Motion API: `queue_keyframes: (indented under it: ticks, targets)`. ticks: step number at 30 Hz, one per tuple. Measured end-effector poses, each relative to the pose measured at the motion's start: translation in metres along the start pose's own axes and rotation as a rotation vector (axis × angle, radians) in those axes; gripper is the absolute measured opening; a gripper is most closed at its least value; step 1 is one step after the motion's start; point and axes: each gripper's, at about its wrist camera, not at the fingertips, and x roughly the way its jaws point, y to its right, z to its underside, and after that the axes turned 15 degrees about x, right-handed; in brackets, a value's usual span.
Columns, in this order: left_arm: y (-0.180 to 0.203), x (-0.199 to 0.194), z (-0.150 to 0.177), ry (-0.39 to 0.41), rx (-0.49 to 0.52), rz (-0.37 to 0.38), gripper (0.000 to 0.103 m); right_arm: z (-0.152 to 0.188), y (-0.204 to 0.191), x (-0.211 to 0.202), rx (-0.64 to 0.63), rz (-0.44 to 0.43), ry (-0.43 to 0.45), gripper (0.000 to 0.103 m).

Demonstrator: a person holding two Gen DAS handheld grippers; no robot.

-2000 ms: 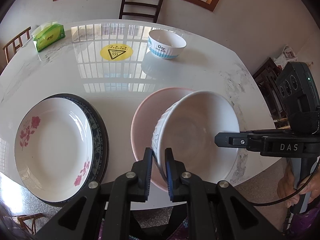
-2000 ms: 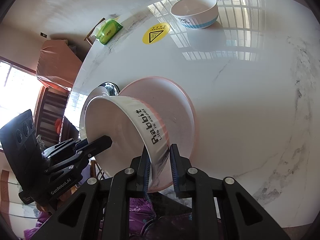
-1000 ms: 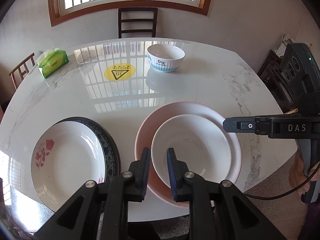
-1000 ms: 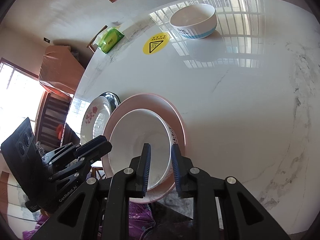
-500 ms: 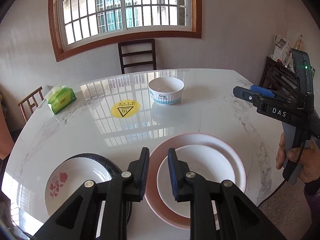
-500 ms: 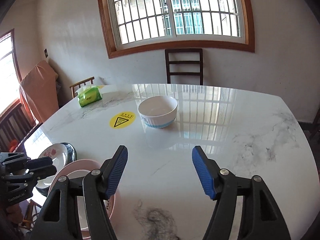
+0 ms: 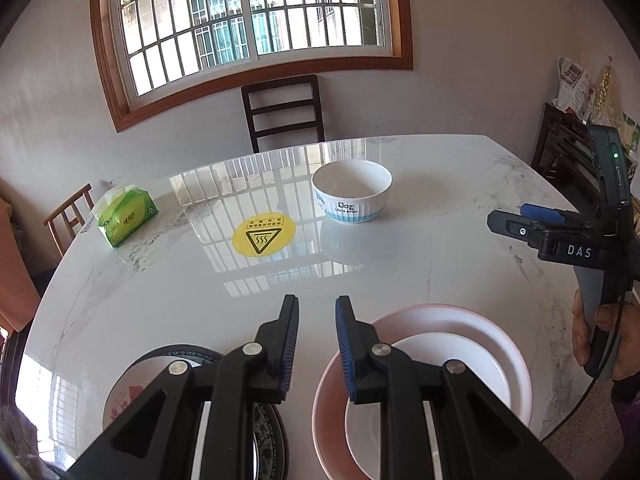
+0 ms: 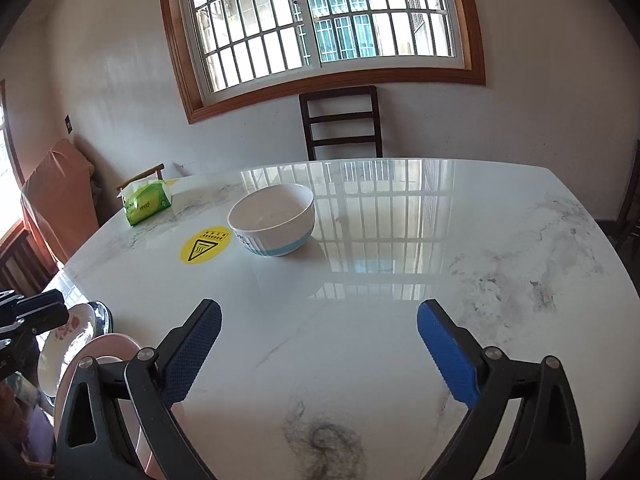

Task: Organize plates and bowls
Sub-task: 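Move both tools to the rim of the white Dog bowl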

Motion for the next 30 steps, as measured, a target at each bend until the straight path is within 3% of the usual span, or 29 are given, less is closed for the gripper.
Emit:
queue_keyframes:
  ticks: [5, 9, 16, 20, 23, 25, 28, 30]
  targets:
    - [-0.025, 0.043, -0.023, -0.086, -0.033, 0.026, 0.022, -0.016, 0.014, 0.017, 0.096, -0.075, -0.097, 0.100]
    - [-0.051, 0.078, -0.041, -0.112, -0.093, 0.080, 0.024, -0.031, 0.028, 0.035, 0.195, -0.121, -0.162, 0.102]
    - [-0.083, 0.130, -0.061, -0.099, -0.194, 0.258, 0.024, -0.066, 0.043, 0.067, 0.307, -0.083, -0.179, 0.102]
    - [-0.090, 0.159, -0.077, -0.111, -0.214, 0.344, 0.027, -0.083, 0.047, 0.102, 0.371, -0.120, -0.271, 0.102]
    - [-0.091, 0.174, -0.090, -0.107, -0.204, 0.352, 0.027, -0.092, 0.041, 0.124, 0.390, -0.159, -0.336, 0.096]
    - [-0.095, 0.181, -0.095, -0.082, -0.230, 0.399, 0.027, -0.097, 0.034, 0.135, 0.381, -0.180, -0.361, 0.093]
    - [-0.097, 0.192, -0.102, -0.076, -0.253, 0.420, 0.027, -0.101, 0.028, 0.150, 0.388, -0.168, -0.377, 0.089]
    - [-0.094, 0.200, -0.109, -0.090, -0.227, 0.407, 0.027, -0.103, 0.025, 0.161, 0.388, -0.180, -0.406, 0.077]
